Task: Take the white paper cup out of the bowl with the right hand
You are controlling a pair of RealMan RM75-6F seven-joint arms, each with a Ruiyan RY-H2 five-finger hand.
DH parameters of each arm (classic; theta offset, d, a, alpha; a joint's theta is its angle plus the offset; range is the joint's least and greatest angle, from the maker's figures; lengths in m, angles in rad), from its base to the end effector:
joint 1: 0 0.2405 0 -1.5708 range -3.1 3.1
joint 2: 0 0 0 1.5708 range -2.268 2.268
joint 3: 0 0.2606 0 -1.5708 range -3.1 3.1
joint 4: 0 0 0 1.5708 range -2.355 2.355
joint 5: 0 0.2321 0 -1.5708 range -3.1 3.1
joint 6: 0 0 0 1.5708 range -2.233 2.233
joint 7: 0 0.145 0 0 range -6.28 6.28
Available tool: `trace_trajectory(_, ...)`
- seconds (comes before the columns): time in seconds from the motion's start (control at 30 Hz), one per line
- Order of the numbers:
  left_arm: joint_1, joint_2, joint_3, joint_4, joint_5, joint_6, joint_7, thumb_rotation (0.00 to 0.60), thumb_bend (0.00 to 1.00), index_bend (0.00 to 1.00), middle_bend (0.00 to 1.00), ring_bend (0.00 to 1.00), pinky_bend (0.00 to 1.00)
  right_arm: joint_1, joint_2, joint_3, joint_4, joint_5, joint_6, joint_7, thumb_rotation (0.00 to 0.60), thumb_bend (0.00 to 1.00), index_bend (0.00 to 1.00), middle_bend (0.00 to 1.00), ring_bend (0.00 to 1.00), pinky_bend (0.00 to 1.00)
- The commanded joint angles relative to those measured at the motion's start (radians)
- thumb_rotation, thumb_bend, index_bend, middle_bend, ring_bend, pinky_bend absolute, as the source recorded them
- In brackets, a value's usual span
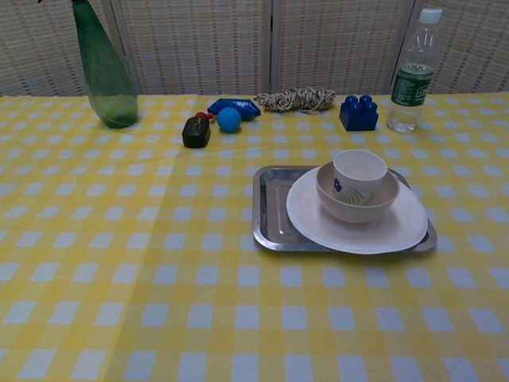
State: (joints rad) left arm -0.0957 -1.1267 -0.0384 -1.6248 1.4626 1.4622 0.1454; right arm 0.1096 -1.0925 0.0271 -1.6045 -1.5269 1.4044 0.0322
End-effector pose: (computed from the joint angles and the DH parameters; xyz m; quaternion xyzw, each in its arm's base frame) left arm -0.3254 0.1847 0.1343 -0.6158 -0.3651 -0.3386 0.6106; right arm -0.3269 -0.1866 0.1354 0.6251 -0.4035 0.3684 0.5574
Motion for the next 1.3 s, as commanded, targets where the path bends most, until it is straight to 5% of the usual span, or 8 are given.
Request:
trace_trajectory(0.03,0.000,0.001,-0.001,-0.001,-0.002,0.000,0.000,0.600,0.26,0.41,0.48,0.32,0.43,0.002,-0.003,-0.001,0.004,-0.001,-0.003,0.002,0.600,0.31,0.02,0.37,0.36,0.48)
trace_trajectory(0.23,0.001,0.011,-0.003,-0.006,-0.005,0.000,-0.016,0.600,0.26,0.41,0.48,0.32,0.43,0.012,-0.028,0.011,0.027,-0.004,0.002,0.000,0.600,0.29,0.16,0.42,0.40,0.54)
trace_trajectory(0.43,0.008,0.025,-0.006,-0.016,0.008,0.021,-0.044,0.600,0.26,0.41,0.48,0.32,0.43,0.089,-0.038,0.054,-0.019,-0.004,-0.062,-0.125,0.600,0.21,0.27,0.76,0.82,0.87)
trace_trajectory(0.57,0.013,0.035,-0.003,-0.023,0.025,0.035,-0.064,0.600,0.26,0.41,0.48,0.32,0.43,0.157,-0.061,0.094,-0.070,-0.001,-0.108,-0.260,0.600,0.20,0.43,0.99,1.00,1.00)
trace_trajectory(0.9,0.032,0.070,-0.013,-0.032,0.022,0.069,-0.134,0.600,0.26,0.41,0.48,0.32,0.43,0.299,-0.157,0.127,-0.194,0.119,-0.284,-0.581,0.600,0.20,0.47,1.00,1.00,1.00)
trace_trajectory(1.3,0.049,0.101,-0.022,-0.039,0.021,0.096,-0.191,0.600,0.26,0.41,0.48,0.32,0.43,0.406,-0.297,0.147,-0.179,0.289,-0.339,-0.796,0.600,0.20,0.47,1.00,1.00,1.00)
